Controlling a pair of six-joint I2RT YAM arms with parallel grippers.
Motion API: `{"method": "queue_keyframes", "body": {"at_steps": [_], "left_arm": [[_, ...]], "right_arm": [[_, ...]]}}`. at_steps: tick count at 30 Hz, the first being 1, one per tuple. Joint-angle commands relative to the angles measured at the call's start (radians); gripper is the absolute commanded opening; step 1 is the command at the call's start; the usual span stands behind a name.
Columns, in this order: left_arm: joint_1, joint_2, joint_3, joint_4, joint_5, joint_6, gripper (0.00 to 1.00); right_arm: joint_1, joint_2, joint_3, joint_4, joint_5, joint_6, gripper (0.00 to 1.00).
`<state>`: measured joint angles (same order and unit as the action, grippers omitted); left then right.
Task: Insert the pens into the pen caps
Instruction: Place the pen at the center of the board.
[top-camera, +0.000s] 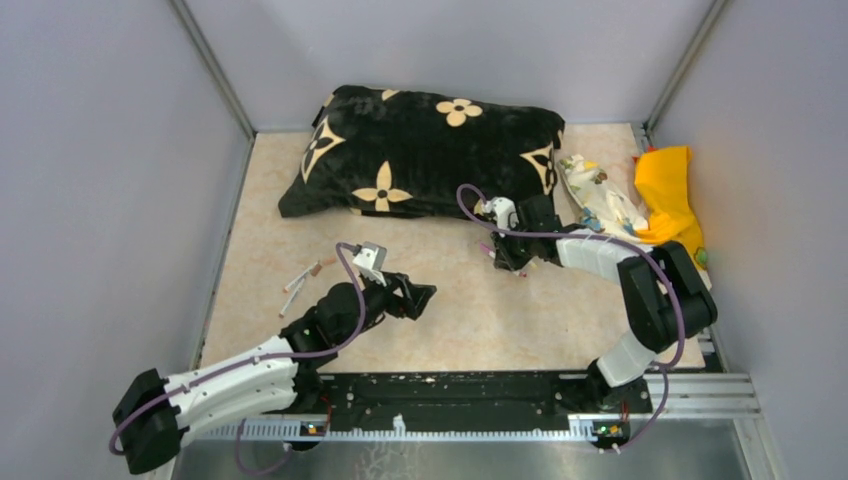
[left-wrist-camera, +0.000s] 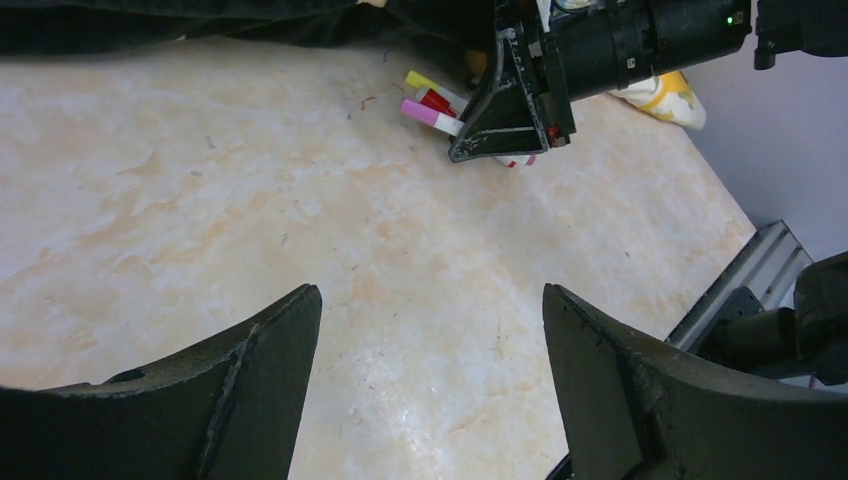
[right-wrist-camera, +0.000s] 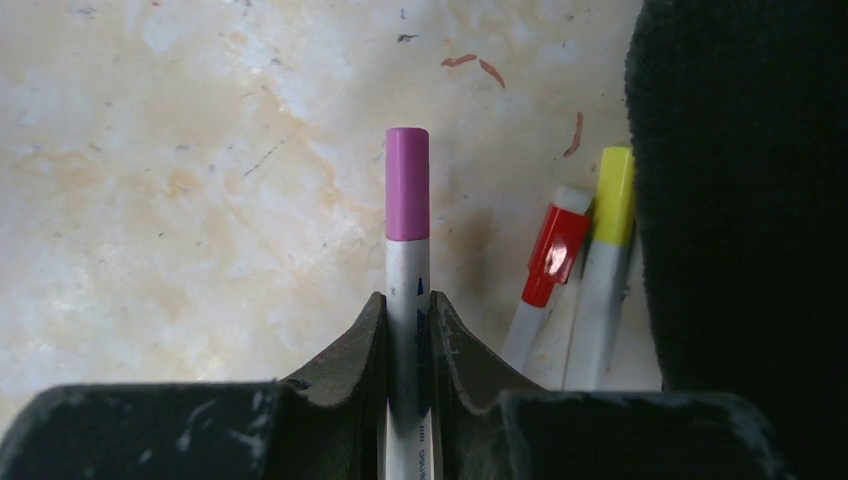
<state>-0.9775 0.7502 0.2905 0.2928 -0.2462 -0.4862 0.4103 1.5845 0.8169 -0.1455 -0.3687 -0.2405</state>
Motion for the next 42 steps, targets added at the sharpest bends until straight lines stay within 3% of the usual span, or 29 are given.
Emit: {"method": "queue_keyframes", "body": {"at_steps": [1, 6, 13, 20, 26, 30, 37, 42], "left_arm": [[0.034, -0.036, -0.025, -0.037, -0.006, -0.011, 0.86], [0.091, -0.018, 0.0, -0.071, 0.038, 0.001, 0.86], [0.225, 0.092, 0.099, -0.174, 0.158, 0.018, 0.85], [0.359, 0.215, 0.267, -0.359, 0.202, 0.105, 0.83], [0.518, 0.34, 0.43, -0.536, 0.175, 0.304, 0.76], [0.647, 0.423, 0.485, -0.615, 0.194, 0.495, 0.62], [0.789, 0.433, 0.394, -0.532, 0.13, 0.83, 0.58], [0.86, 0.447, 0.339, -0.467, 0.131, 0.893, 0.54]], "right_arm": [[0.026, 0.045, 0.078, -0.031, 0.119, -0.025, 0.16], [0.028, 0.041, 0.083, -0.035, 0.144, -0.022, 0.31], [0.027, -0.024, 0.11, -0.081, 0.106, -0.043, 0.36], [-0.022, -0.173, 0.158, -0.211, -0.183, -0.152, 0.41], [-0.042, -0.267, 0.167, -0.252, -0.405, -0.193, 0.46], [-0.042, -0.278, 0.173, -0.273, -0.454, -0.205, 0.47], [-0.042, -0.297, 0.163, -0.26, -0.481, -0.189, 0.47], [-0.042, -0.297, 0.156, -0.249, -0.491, -0.174, 0.47]]}}
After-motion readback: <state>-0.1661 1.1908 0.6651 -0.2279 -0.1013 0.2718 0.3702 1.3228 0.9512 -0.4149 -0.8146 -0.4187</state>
